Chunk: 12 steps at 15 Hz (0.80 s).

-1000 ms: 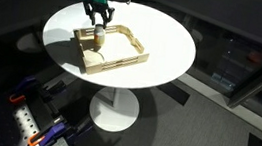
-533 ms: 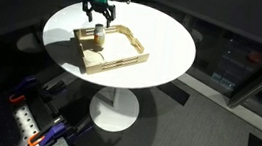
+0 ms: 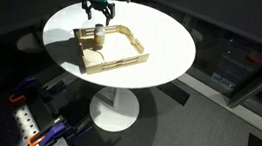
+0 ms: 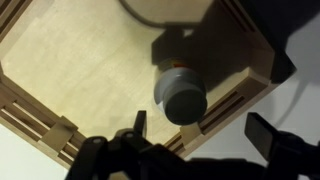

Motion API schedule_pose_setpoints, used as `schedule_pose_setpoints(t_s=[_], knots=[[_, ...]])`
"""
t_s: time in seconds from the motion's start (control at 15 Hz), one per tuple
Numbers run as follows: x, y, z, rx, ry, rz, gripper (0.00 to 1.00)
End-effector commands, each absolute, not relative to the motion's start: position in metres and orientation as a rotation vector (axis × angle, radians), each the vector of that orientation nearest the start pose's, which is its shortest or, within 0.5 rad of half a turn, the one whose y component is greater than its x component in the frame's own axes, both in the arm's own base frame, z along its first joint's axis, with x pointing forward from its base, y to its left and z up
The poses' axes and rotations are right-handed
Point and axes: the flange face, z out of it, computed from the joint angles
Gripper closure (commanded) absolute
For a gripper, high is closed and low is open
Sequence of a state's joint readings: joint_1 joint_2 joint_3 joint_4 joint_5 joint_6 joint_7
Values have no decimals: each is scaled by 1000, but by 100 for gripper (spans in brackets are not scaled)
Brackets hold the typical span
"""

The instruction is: Put the white cap on the white bottle

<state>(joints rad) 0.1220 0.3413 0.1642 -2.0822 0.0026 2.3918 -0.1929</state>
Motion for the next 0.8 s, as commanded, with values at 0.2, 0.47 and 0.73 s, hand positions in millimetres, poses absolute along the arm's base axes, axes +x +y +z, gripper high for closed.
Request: schedule_pose_setpoints(t_s=[0.2, 0.47, 0.73], knots=[[559, 173, 281, -2953, -768, 15, 0], [556, 179, 280, -2930, -770, 40, 0], [555, 178, 278, -2932, -749, 77, 0]])
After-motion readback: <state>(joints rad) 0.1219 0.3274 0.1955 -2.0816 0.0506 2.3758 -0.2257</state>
